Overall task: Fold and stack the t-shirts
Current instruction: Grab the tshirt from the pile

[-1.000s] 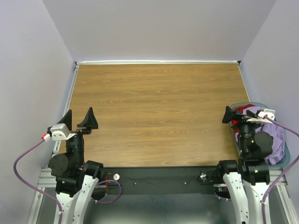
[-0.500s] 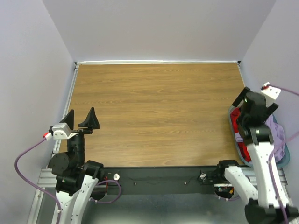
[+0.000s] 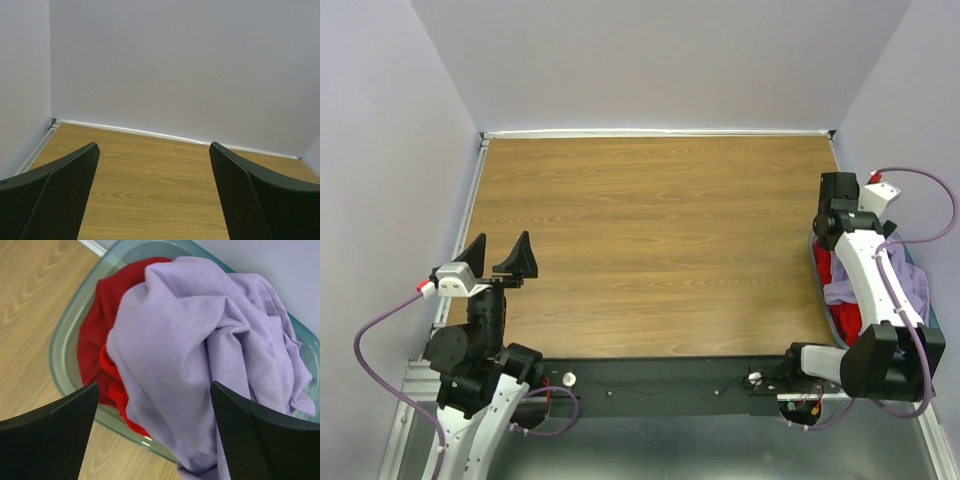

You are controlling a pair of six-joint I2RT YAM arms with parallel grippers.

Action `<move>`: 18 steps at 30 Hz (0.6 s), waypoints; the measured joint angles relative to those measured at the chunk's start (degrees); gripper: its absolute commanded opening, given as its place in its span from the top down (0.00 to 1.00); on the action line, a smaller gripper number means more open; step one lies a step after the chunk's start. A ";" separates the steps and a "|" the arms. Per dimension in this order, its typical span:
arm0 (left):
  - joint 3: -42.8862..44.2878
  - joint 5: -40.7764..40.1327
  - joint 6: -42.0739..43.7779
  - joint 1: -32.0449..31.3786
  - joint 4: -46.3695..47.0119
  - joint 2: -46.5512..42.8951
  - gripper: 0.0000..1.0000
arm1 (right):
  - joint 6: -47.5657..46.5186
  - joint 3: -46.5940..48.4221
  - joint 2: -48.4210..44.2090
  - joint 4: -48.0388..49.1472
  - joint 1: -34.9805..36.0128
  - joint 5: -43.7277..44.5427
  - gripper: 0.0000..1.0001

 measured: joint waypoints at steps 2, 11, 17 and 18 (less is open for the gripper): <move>-0.15 -0.04 0.02 -0.37 0.00 0.00 0.01 | 0.35 0.00 1.16 -0.07 -1.53 -0.09 0.06; -0.31 -0.11 0.20 -1.77 0.02 0.00 0.01 | -0.22 -0.94 3.34 0.66 -5.97 0.09 0.76; -0.31 -0.11 0.22 -2.47 0.04 0.00 0.01 | -4.13 -0.46 2.73 0.22 -6.10 -0.81 1.00; -0.31 -0.11 0.24 -2.58 0.04 0.00 0.01 | -5.03 0.50 2.34 -0.17 -6.10 -1.66 1.00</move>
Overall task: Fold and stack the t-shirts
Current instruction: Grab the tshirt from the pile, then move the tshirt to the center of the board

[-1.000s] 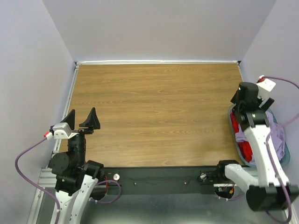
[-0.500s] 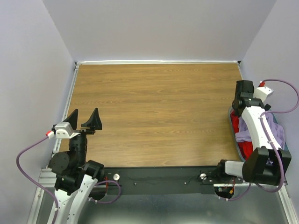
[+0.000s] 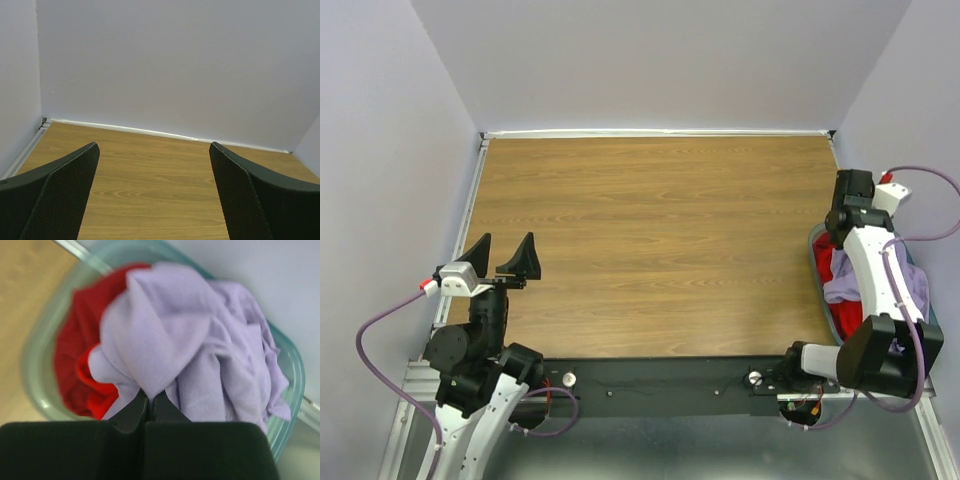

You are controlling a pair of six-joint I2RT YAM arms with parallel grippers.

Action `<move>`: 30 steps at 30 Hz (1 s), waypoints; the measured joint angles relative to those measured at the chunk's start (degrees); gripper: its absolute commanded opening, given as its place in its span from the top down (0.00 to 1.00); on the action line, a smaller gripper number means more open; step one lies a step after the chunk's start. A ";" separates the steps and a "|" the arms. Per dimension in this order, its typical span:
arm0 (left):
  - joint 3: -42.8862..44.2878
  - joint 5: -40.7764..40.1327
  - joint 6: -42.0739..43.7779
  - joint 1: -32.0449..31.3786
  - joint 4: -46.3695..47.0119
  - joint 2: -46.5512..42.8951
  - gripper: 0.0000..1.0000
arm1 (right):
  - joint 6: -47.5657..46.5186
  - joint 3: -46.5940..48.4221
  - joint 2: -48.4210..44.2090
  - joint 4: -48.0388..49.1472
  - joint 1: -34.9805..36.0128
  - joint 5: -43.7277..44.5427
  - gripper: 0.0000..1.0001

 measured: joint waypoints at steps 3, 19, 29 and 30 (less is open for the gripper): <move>-0.02 0.00 0.00 -0.39 0.02 0.00 0.01 | -2.56 6.60 -1.29 -2.12 -0.02 -2.78 1.00; -0.02 0.31 0.20 -0.68 0.76 0.00 0.02 | -6.10 52.59 13.40 -9.70 16.79 -20.90 1.00; -0.02 0.63 0.11 -0.70 0.76 1.86 0.02 | 1.01 43.54 22.62 -2.27 33.44 -26.25 0.99; -0.02 0.66 0.09 -0.68 0.74 2.49 0.02 | 1.77 43.47 24.59 -1.05 35.43 -26.95 0.99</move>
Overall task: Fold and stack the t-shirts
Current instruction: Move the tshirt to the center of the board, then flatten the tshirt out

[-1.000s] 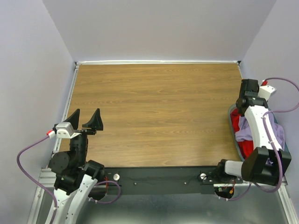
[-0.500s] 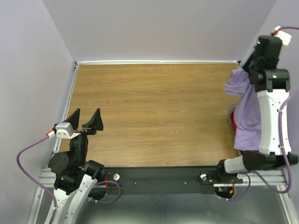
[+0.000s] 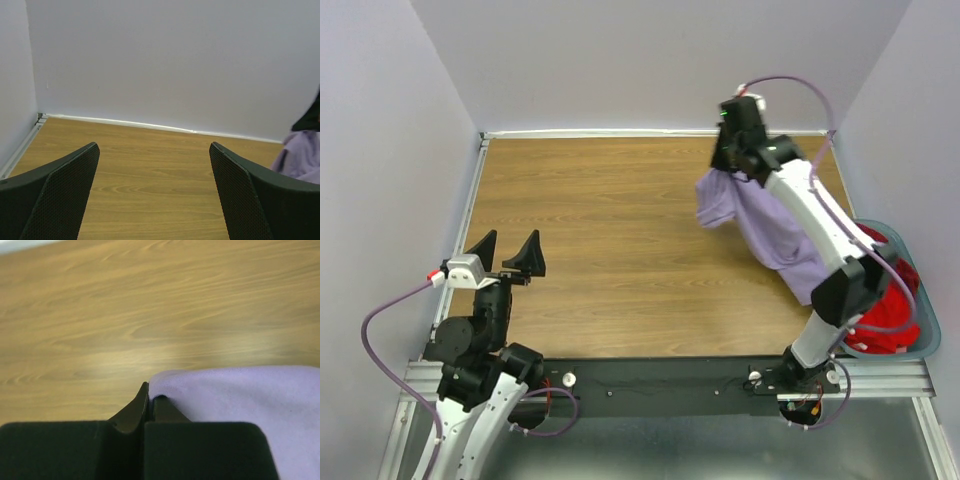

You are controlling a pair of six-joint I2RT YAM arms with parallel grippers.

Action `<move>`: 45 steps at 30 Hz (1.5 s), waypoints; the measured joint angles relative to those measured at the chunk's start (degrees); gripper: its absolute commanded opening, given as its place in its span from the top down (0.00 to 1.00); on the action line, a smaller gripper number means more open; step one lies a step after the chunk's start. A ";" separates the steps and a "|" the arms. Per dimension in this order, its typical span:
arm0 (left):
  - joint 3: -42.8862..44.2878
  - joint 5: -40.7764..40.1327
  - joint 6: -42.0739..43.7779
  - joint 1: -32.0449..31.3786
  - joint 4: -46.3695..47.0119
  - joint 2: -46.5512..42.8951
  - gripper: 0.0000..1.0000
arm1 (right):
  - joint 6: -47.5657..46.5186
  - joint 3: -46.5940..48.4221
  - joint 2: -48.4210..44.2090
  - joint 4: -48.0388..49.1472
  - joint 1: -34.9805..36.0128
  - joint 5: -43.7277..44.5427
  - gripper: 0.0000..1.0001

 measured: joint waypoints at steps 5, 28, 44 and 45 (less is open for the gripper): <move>0.00 0.02 -0.37 0.00 -0.02 1.92 0.02 | 2.38 6.78 14.60 5.44 8.96 -4.74 0.60; 13.49 16.76 -5.60 -4.66 1.86 54.58 0.02 | -3.85 -30.42 -6.56 13.68 -6.80 -8.15 0.34; 25.94 10.45 -10.45 -14.73 -0.50 76.94 0.02 | -11.32 -34.88 3.45 23.93 -8.94 -26.40 0.62; 25.35 9.92 -10.56 -13.90 -1.09 75.78 0.02 | -11.78 -34.12 4.59 24.11 -9.07 -27.23 0.61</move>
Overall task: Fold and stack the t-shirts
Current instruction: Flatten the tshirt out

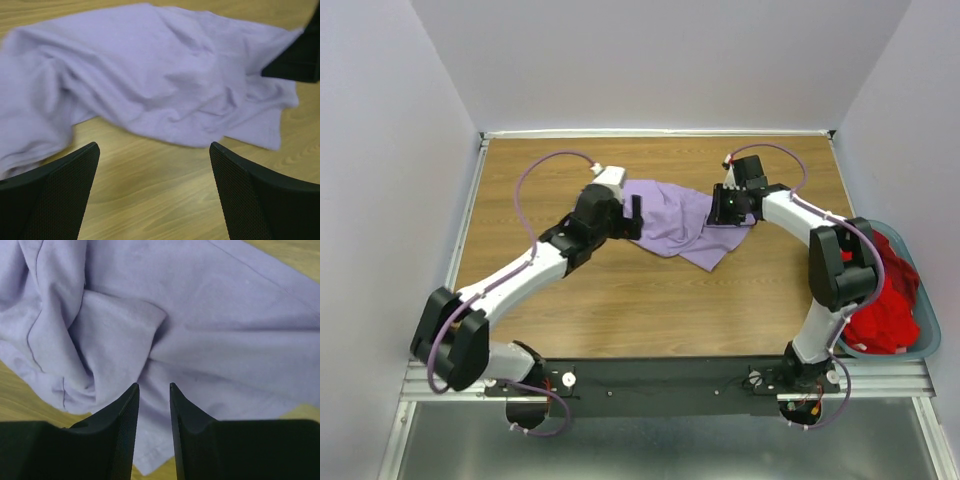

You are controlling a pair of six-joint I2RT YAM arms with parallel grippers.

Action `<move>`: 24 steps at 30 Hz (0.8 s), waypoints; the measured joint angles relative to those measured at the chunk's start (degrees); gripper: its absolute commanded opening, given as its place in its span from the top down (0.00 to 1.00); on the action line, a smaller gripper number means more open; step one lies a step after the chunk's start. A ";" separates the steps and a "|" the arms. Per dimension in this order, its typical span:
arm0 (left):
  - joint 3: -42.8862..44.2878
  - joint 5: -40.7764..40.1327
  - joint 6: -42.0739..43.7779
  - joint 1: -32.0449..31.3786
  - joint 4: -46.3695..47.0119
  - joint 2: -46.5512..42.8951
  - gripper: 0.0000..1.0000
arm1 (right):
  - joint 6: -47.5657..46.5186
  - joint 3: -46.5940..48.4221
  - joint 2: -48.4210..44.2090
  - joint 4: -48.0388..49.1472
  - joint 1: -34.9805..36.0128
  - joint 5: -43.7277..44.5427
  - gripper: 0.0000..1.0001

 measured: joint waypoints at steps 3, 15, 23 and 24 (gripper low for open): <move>-4.17 -0.72 -0.17 7.82 -0.74 -6.84 0.02 | -1.22 3.23 4.87 0.33 -0.90 -3.15 0.55; -15.58 -2.56 1.73 21.00 -0.50 -22.47 0.02 | -3.26 12.22 15.08 1.81 -2.86 -10.54 0.49; -16.48 -3.56 2.49 21.27 0.63 -21.14 0.02 | -4.59 12.50 16.44 2.32 -2.95 -14.64 0.68; -16.48 -3.67 2.62 21.38 0.79 -20.92 0.02 | -4.79 12.50 16.44 2.32 -2.97 -15.19 0.76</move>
